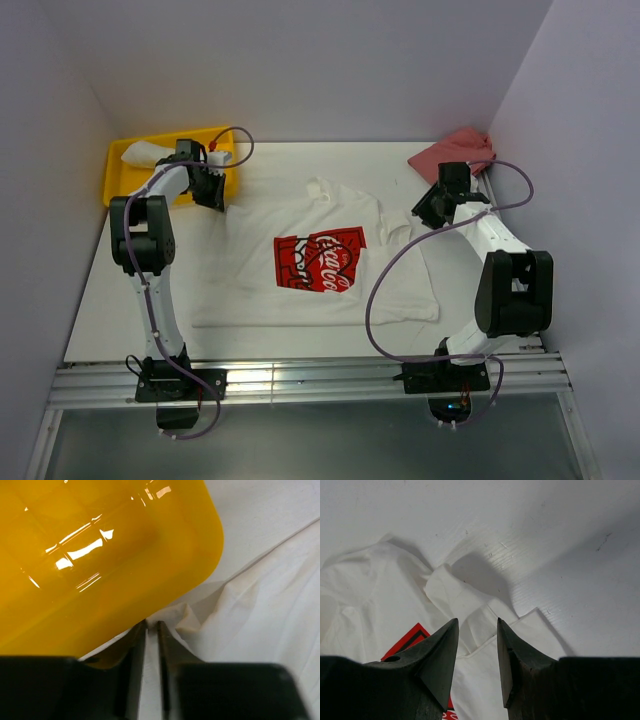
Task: Roll the t-shirts
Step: Fold the tshirt
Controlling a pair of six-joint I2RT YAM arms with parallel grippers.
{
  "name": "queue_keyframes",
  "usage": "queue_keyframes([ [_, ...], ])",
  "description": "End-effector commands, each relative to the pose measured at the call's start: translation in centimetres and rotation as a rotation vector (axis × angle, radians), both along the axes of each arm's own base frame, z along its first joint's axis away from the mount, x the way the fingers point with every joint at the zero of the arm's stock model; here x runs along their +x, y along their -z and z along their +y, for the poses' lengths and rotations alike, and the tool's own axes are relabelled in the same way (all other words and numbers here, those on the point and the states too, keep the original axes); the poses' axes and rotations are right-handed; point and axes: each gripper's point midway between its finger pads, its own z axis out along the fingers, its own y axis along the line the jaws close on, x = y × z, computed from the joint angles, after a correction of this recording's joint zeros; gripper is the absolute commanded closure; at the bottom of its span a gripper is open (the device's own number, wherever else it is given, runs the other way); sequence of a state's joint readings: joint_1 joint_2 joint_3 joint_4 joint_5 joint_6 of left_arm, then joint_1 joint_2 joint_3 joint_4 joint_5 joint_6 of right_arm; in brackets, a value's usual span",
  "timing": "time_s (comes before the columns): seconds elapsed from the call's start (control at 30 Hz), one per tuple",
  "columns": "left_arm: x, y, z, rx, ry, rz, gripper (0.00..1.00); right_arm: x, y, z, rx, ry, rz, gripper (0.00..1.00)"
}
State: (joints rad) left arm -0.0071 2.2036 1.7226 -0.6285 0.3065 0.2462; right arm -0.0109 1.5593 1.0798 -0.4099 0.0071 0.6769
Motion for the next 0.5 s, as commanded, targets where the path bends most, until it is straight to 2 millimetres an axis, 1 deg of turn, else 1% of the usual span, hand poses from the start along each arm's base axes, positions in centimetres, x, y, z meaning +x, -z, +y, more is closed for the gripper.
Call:
queue_keyframes([
  [0.0, 1.4, -2.0, -0.6, -0.045, 0.008, -0.069, 0.82, 1.6, -1.3, 0.0, -0.025, -0.018, -0.048, 0.56],
  [0.13, 1.6, -3.4, -0.4, -0.035, -0.007, -0.104, 1.00, 2.0, -1.7, 0.0, -0.025, -0.028, -0.057, 0.56],
  [0.17, 1.7, -4.5, -0.3, -0.033, -0.013, -0.129, 1.00, 2.2, -1.8, 0.1, -0.026, -0.031, -0.060, 0.56],
  [0.23, 1.5, -5.0, -0.1, -0.022, -0.024, -0.151, 1.00, 2.5, -1.7, 0.1, -0.027, -0.038, -0.053, 0.56],
  [0.27, 1.6, -6.0, 0.1, -0.014, -0.031, -0.178, 1.00, 2.8, -1.9, 0.1, -0.027, -0.042, -0.059, 0.56],
  [0.33, 1.5, -6.3, 0.6, 0.007, -0.051, -0.194, 1.00, 3.3, -1.5, 0.1, -0.031, -0.047, -0.053, 0.56],
  [0.37, 1.4, -7.0, 0.7, 0.011, -0.056, -0.210, 1.00, 3.7, -1.8, 0.5, -0.017, -0.063, -0.060, 0.56],
  [0.4, 1.2, -7.0, 0.9, 0.019, -0.060, -0.208, 1.00, 3.9, -1.7, 0.6, -0.012, -0.070, -0.058, 0.56],
  [0.43, 1.1, -7.1, 1.0, 0.025, -0.068, -0.213, 1.00, 4.2, -1.1, 0.6, -0.013, -0.072, -0.045, 0.56],
  [0.47, 0.9, -7.4, 1.2, 0.037, -0.074, -0.219, 1.00, 4.7, -1.4, 0.6, -0.015, -0.078, -0.049, 0.56],
])
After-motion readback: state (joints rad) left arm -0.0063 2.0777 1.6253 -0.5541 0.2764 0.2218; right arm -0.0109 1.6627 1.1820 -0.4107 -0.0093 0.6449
